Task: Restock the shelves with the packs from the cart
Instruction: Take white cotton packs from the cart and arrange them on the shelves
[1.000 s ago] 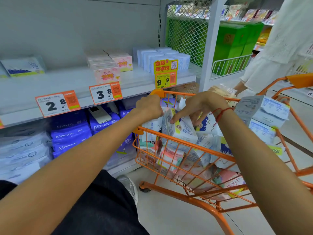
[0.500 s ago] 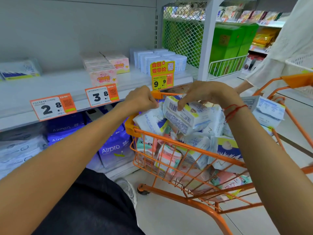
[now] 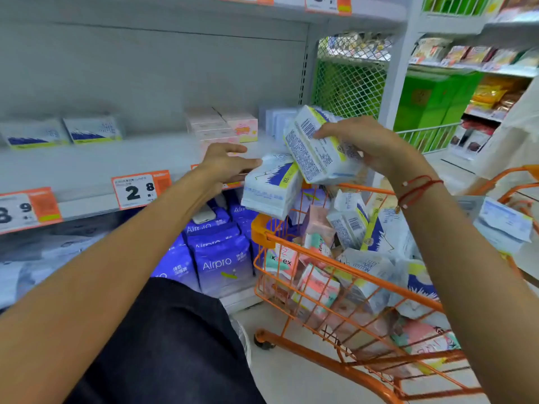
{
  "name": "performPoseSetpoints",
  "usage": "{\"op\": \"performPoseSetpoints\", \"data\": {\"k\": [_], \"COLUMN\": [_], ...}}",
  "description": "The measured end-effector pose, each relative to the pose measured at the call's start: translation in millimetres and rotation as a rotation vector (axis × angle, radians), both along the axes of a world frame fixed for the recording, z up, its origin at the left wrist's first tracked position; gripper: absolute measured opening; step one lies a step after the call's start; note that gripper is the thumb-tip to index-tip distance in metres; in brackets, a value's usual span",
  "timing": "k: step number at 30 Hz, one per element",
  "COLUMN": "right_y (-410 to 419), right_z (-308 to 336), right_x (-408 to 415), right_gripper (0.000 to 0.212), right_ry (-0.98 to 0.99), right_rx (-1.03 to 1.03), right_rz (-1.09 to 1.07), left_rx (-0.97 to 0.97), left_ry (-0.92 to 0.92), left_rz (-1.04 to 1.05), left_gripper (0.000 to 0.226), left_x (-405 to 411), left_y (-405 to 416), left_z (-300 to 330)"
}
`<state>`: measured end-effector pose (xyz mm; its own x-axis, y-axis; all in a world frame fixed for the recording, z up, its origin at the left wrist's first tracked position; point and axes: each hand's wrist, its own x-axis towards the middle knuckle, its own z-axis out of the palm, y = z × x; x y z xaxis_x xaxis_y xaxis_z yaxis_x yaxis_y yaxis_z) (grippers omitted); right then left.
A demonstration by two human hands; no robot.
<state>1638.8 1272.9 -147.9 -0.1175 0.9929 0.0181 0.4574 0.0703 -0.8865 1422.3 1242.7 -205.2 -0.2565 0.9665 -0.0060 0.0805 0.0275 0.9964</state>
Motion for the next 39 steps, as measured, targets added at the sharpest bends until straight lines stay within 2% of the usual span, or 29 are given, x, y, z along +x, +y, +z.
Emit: {"op": "performPoseSetpoints", "data": {"k": [2,4,8,10,13,18,20,22,24,27,31,34,36,39], "right_y": [-0.6,-3.0,-4.7,-3.7,5.2,29.5,43.9,62.8,80.6,99.6,119.9,130.9,136.9,143.3], "right_z": [9.2,11.9,3.0,-1.3,-3.0,-3.6,-8.6,-15.2,-21.2,-29.2,-43.0,-62.2,-74.2,-72.3], "right_x": [-11.6,-32.0,-85.8,-117.1,-170.4,-255.6,-285.5,-314.0,-339.1,-371.4,-411.3,-437.5,-447.7,-452.9], "right_gripper": [0.043,0.042,0.016,0.014,0.027,0.018,0.025,0.049,0.062,0.064,0.067,0.061,0.070,0.081], "right_ry": [0.014,0.002,0.112,0.189,0.235,0.192,0.146,0.073,-0.026,-0.180,-0.532,-0.745,-0.790,-0.723], "right_rx": [0.026,0.032,0.040,0.047,0.066,0.147,0.172,0.209,0.253,0.336,0.649,0.920,0.931,0.756], "right_rz": [-0.019,0.011,0.166,0.216,0.305,0.496,0.531,0.530,0.530,0.585,0.607,0.656,0.715,0.861], "left_rx": [0.085,0.163,0.266,0.279,0.286,0.258,0.198,0.139,0.115,0.064,0.039,0.056,0.010,-0.087], "left_ry": [-0.001,0.084,0.237,0.300,0.421,0.662,0.770,0.870,0.910,0.930,1.089,1.309,1.356,1.279], "left_rz": [0.043,0.113,0.226,0.285,0.422,0.547,0.595,0.644,0.654,0.635,0.654,0.552,0.419,0.290], "left_gripper": [0.027,0.030,0.031,0.031,0.031,0.033,0.026,0.020,0.023,0.032,0.031,0.018,0.003,0.045], "left_x": [-17.6,-43.2,-106.2,-140.2,-196.0,-273.9,-300.4,-325.2,-347.8,-376.6,-399.5,-412.4,-420.1,-429.1], "left_y": [-2.7,-6.6,-26.0,-36.0,-46.9,-59.0,-57.8,-52.4,-41.6,-23.3,2.5,9.4,8.2,6.3], "left_z": [18.1,33.4,52.5,58.2,64.0,66.9,63.6,56.1,46.6,30.8,14.3,-0.7,-12.0,-17.4]}}
